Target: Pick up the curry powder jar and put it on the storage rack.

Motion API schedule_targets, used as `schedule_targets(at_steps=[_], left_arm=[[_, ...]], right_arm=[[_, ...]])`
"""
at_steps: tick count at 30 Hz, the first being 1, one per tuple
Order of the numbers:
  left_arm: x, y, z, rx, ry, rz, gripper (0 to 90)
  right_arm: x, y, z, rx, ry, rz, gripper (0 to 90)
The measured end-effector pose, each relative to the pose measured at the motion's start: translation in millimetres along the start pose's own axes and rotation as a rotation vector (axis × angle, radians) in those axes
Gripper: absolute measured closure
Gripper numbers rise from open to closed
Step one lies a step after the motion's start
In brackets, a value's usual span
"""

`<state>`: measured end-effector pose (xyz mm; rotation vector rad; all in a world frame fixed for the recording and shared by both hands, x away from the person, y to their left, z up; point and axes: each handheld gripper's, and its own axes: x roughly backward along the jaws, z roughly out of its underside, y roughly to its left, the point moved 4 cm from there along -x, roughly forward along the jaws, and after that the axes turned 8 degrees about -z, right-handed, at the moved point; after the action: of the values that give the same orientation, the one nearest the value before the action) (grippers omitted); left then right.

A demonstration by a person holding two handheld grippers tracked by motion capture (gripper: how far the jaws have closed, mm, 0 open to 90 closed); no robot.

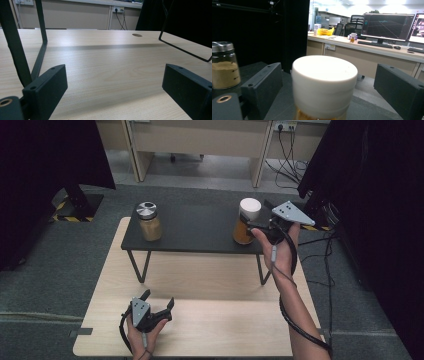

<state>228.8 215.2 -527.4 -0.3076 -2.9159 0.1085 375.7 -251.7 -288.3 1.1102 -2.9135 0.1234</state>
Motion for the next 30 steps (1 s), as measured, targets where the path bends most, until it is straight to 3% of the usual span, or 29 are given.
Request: schedule_targets(at_steps=[8,18,30], left_arm=[[-0.4,0.3,-0.3,0.003,0.002,0.0,5.2],[0.1,0.1,0.0,0.001,0.0,0.0,5.2],[0.3,0.0,0.0,-0.002,0.0,0.0,5.1]], right_arm=[[34.8,8.1,8.6,-0.014,0.003,-0.002,8.7],[79.2,27.0,36.0,-0.013,0.008,0.014,8.7],[96.5,43.1,69.6,-0.042,0.049,0.01,8.7]])
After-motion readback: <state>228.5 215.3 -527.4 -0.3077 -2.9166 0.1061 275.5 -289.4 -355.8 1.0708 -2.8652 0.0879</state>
